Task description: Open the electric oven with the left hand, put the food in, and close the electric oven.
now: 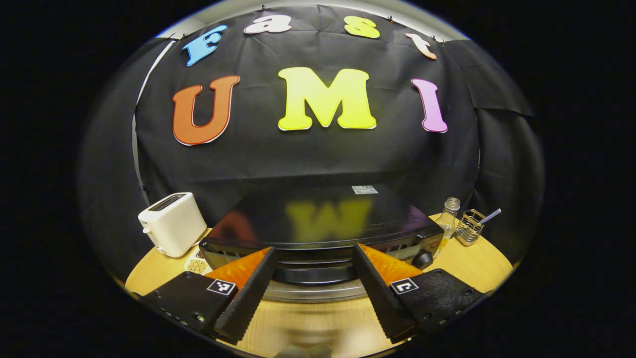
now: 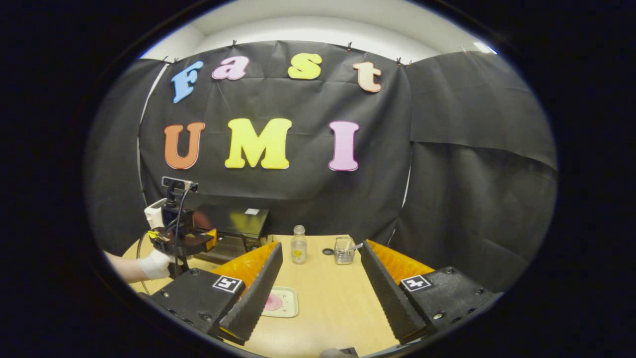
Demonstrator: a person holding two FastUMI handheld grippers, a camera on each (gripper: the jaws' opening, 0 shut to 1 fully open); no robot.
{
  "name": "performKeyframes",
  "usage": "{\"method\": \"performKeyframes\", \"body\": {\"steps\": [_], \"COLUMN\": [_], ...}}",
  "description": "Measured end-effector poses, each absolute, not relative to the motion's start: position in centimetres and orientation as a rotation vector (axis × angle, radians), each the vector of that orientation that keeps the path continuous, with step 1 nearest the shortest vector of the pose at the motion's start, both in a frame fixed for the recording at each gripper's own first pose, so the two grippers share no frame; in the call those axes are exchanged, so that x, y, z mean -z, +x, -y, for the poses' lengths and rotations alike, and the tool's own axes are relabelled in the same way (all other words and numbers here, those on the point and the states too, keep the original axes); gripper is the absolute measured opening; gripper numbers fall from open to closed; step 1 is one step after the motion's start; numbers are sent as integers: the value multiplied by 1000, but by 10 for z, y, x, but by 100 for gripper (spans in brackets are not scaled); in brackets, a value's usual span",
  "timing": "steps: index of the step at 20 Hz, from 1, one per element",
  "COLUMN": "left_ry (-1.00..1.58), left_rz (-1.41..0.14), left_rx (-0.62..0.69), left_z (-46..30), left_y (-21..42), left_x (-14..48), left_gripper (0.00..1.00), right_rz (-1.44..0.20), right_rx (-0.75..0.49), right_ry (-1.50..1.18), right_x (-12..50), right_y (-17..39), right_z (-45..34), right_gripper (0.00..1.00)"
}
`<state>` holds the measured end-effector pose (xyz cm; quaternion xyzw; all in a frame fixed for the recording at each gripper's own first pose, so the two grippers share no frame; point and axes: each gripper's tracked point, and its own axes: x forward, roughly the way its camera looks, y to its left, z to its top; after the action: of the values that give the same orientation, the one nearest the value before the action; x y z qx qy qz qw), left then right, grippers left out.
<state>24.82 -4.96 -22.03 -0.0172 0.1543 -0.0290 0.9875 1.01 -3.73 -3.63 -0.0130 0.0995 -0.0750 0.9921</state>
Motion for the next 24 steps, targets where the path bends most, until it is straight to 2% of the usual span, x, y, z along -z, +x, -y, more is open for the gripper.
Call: {"method": "performKeyframes", "body": {"steps": [13,14,15,21,22,24], "left_ry": [-35,-34,-32,-26,-24,-19], "left_rz": [-411,-416,-423,-473,-480,-496], "left_rx": [68,68,69,72,73,75], "left_z": [51,51,52,54,55,56], "left_y": [167,162,157,132,129,123], "left_x": [257,262,265,294,298,308], "left_gripper": [97,97,97,97,97,97], "right_rz": [-209,-214,-220,-243,-244,-249], "right_rx": [122,124,126,138,140,145], "right_ry": [-15,-14,-10,-1,1,2], "right_x": [44,48,50,60,61,64], "right_y": [-33,-35,-38,-53,-54,-56], "right_z": [30,32,33,35,35,37], "right_gripper": [96,100,96,96,100,96]}}
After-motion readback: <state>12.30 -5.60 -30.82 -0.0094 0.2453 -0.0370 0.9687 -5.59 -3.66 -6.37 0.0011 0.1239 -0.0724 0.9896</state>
